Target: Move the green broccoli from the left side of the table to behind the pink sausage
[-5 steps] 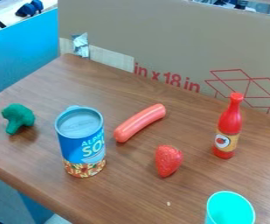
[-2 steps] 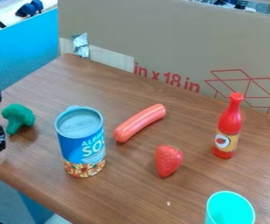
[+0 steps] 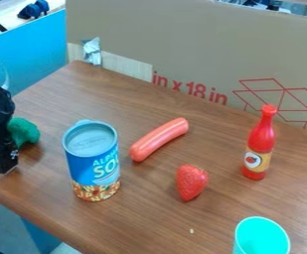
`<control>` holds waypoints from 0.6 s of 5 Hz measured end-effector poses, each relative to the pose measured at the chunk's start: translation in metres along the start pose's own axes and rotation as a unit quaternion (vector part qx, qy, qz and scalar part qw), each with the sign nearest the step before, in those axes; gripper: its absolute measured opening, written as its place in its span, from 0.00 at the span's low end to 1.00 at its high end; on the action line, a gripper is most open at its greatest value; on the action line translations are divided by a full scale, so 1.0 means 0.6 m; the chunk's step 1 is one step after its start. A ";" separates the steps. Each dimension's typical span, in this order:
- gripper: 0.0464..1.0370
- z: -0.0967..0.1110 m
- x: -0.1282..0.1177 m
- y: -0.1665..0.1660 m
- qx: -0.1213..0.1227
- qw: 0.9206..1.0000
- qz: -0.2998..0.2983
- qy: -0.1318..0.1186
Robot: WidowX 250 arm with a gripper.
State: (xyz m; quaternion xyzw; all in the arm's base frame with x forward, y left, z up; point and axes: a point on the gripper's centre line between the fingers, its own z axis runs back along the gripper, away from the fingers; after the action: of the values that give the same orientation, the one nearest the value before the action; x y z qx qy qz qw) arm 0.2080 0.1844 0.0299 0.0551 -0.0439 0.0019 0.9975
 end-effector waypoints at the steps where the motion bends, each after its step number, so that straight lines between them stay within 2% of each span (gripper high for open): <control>1: 0.97 -0.006 0.013 -0.006 0.000 1.000 -0.001 -0.003; 3: 0.97 -0.013 0.043 -0.002 0.002 1.000 0.001 -0.011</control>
State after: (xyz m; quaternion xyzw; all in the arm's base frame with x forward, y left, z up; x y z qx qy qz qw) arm 0.2346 0.1843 0.0245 0.0567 -0.0553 0.0019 0.9969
